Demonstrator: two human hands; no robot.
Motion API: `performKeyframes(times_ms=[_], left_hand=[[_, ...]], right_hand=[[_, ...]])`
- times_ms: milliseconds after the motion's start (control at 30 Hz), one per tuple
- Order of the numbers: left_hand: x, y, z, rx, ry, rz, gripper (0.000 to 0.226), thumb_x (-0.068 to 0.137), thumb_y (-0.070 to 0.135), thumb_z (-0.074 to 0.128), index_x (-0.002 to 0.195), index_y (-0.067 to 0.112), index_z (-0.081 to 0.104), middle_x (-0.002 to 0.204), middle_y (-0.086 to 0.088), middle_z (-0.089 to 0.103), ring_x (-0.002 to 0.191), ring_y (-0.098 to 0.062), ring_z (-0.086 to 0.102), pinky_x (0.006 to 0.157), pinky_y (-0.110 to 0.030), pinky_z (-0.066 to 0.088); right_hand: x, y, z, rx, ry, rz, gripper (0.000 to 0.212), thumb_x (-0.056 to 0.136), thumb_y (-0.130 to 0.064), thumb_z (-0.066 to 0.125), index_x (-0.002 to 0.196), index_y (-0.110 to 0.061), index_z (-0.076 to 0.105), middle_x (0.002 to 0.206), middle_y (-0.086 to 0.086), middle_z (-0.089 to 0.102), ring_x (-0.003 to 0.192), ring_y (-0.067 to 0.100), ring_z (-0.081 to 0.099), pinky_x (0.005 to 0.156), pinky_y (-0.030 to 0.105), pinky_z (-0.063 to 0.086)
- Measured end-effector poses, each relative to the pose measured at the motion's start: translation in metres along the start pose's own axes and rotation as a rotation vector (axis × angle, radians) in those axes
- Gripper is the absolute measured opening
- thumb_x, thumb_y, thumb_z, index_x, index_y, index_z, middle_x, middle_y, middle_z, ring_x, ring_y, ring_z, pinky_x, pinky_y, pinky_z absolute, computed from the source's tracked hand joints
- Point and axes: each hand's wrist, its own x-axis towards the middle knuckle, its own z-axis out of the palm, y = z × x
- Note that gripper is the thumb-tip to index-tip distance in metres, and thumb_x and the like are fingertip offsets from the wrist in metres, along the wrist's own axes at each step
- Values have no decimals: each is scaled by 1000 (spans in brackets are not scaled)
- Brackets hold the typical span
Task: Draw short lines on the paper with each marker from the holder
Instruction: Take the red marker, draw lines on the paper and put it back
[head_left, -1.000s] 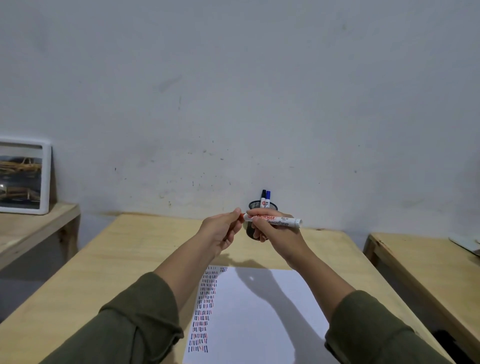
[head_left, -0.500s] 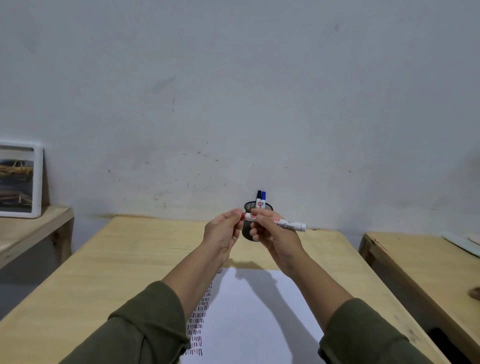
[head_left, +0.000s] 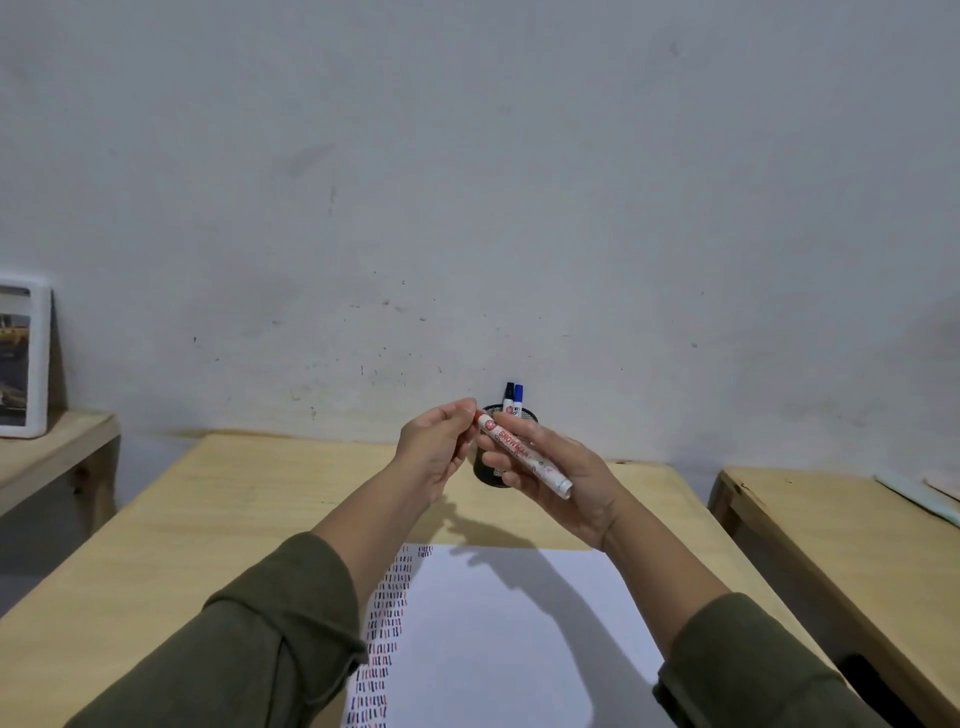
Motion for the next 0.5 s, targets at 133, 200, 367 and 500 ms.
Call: performKeyframes(times_ms=[133,200,367,500], left_hand=[[11,2,5,51,-63,44,18,89,13,59,105,11,66,82,2,68,64,-3,62,52,-10,47],[19,3,7,109,-80,80,21,90,14,58,109,13,65,87,1,69,73,-5,63,53,-10,47],[58,-8,7,473,-13,158,34,85,27,63,118,21,63,119,-1,66,109,-12,60,92,-24,44],[87,-19,10,669,-9,181,49,83,32,66,130,24,54,133,-2,57,122,-15,52,101,-29,41]], right_hand=[[14,2,-5,-105,152,-3,13,89,-4,57,100,-9,63,93,15,70,70,18,67,62,23,53],[24,3,-11,-154,211,-6,11,88,-4,58,94,-14,59,91,12,72,70,17,66,60,24,50],[55,-3,-35,-203,359,-127,43,89,-3,57,122,-26,45,96,7,73,80,14,66,64,24,48],[86,-11,-56,-330,456,-220,77,89,1,56,142,-43,23,98,12,69,86,19,64,79,34,50]])
